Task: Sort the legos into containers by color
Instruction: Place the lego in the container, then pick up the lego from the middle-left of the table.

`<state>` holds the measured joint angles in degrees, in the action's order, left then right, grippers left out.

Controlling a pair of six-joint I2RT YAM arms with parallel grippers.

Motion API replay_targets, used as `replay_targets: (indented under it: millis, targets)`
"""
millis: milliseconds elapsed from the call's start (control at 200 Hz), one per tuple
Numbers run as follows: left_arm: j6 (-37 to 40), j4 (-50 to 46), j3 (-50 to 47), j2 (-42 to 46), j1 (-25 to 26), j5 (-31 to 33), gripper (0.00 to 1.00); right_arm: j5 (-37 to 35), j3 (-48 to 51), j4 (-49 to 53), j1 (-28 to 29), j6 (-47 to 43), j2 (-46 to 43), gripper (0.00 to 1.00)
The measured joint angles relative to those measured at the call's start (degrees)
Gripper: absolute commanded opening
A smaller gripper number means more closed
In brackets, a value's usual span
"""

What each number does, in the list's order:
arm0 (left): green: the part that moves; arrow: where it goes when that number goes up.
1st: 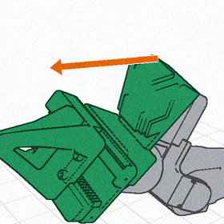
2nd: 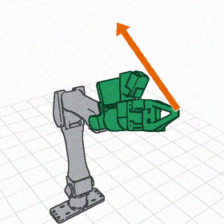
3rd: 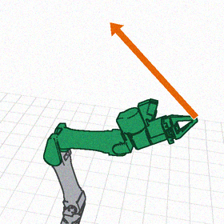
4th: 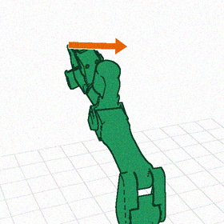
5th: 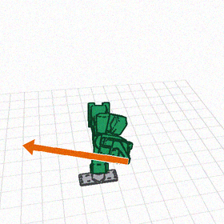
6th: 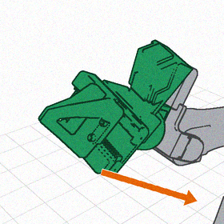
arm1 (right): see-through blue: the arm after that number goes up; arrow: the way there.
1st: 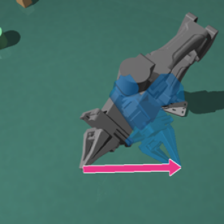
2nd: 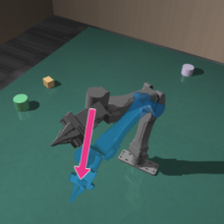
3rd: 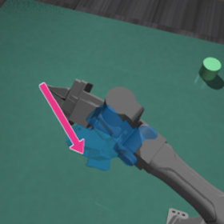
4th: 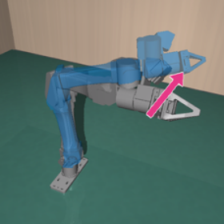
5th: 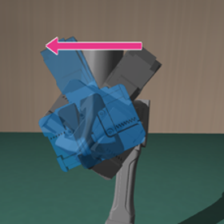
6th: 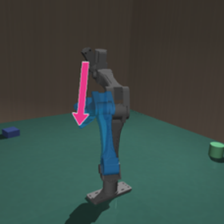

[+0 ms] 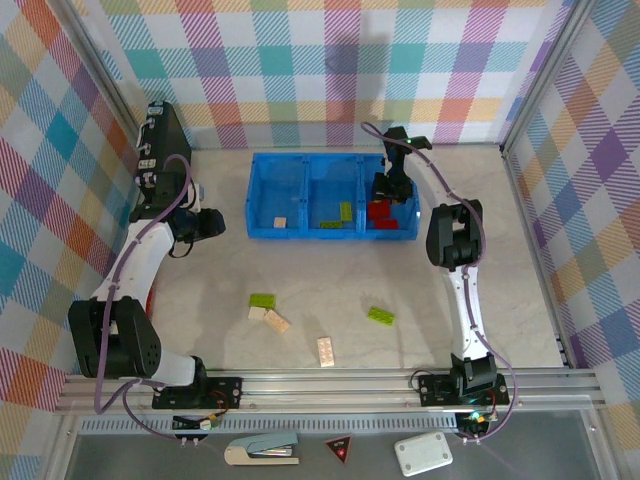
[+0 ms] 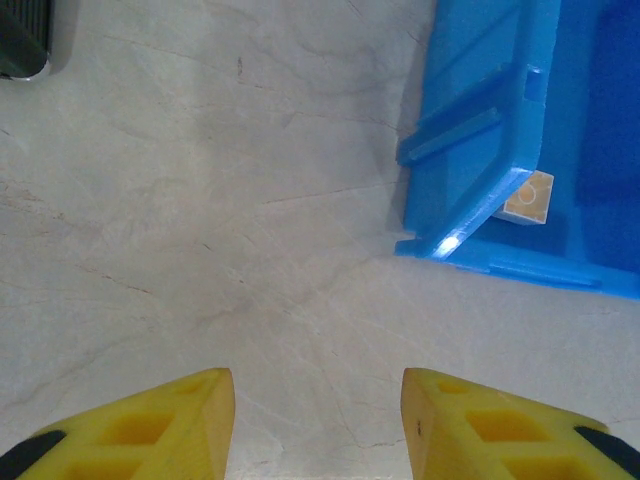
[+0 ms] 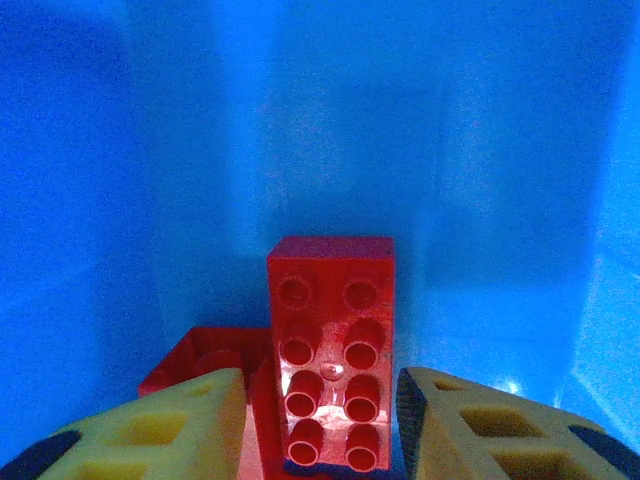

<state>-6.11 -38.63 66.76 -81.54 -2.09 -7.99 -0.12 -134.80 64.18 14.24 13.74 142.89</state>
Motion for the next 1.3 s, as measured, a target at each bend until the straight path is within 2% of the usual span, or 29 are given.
replay_targets:
  millis: [205, 515, 925, 1095, 1300]
  targets:
    - [0.00, 0.09, -0.31, 0.55, 0.00, -0.55, 0.47, 0.00, 1.64, 0.17, 0.00, 0.37, -2.80, 0.46]
    - [-0.33, -0.35, -0.35, 0.55, 1.40, -1.38, 0.48, 0.02, 14.16, -1.84, 0.00, 0.52, -16.46, 0.46]
    - [-3.69, -3.41, -1.60, 3.63, 10.45, 0.94, 0.50, 1.29, 30.99, -6.95, 0.37, 0.87, -28.98, 0.46]
    - [-5.84, -5.05, -4.13, 4.92, 16.17, 3.32, 0.56, 1.84, 36.92, -8.92, 0.79, 1.09, -33.31, 0.46]
    - [-8.33, -6.99, -7.43, 4.90, 23.30, 6.32, 0.70, 2.36, 41.33, -10.95, 0.83, 1.49, -36.04, 0.46]
